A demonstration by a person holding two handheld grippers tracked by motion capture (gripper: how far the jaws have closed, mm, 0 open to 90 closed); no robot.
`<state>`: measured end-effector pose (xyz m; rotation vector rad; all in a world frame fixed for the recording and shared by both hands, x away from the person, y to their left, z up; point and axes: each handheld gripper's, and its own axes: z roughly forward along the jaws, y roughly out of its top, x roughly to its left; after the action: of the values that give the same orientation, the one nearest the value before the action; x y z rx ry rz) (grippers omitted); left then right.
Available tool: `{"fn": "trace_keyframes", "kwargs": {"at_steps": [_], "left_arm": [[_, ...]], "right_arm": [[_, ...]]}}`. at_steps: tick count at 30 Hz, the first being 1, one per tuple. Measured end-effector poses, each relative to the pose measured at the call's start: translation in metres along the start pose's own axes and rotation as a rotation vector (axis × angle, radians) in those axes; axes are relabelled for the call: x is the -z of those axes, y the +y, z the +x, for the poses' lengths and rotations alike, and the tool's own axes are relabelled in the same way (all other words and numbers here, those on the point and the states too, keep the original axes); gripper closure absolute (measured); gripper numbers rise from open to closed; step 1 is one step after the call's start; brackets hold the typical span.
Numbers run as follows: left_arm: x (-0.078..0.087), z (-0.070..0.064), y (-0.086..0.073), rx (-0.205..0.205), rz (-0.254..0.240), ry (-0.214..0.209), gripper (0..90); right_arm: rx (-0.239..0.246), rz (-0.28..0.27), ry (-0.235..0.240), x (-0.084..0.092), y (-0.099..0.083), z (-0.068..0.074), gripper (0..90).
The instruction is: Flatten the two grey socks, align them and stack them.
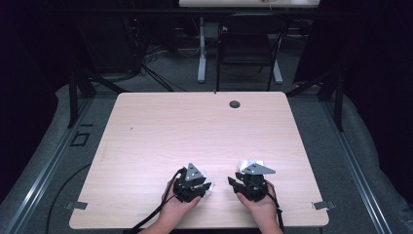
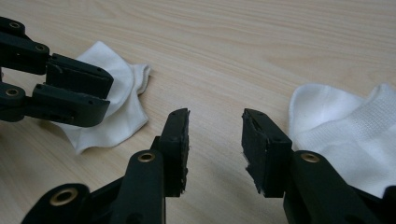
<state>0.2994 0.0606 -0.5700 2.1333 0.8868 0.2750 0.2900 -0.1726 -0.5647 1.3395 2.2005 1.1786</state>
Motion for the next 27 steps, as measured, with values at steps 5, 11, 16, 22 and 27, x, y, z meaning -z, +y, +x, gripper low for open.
{"fn": "trace_keyframes", "kwargs": {"at_steps": [5, 11, 16, 22, 27], "left_arm": [[-0.006, -0.003, -0.002, -0.006, 0.023, 0.014, 68.0], [-0.008, -0.004, -0.004, -0.028, 0.026, 0.051, 77.1], [-0.006, 0.001, -0.004, 0.011, 0.019, 0.023, 88.0], [0.0, 0.002, -0.002, 0.019, -0.004, 0.001, 89.9], [0.012, 0.005, 0.001, 0.038, -0.043, -0.018, 90.0]], "right_arm": [[-0.002, -0.002, 0.0, 0.0, 0.0, 0.0, 61.4], [0.005, 0.001, 0.005, -0.001, 0.0, 0.001, 61.3], [0.009, -0.001, 0.011, -0.003, 0.001, 0.003, 61.4], [0.025, 0.001, 0.025, -0.005, 0.002, 0.008, 61.6], [0.054, 0.024, 0.047, -0.006, 0.005, 0.015, 79.6]]}}
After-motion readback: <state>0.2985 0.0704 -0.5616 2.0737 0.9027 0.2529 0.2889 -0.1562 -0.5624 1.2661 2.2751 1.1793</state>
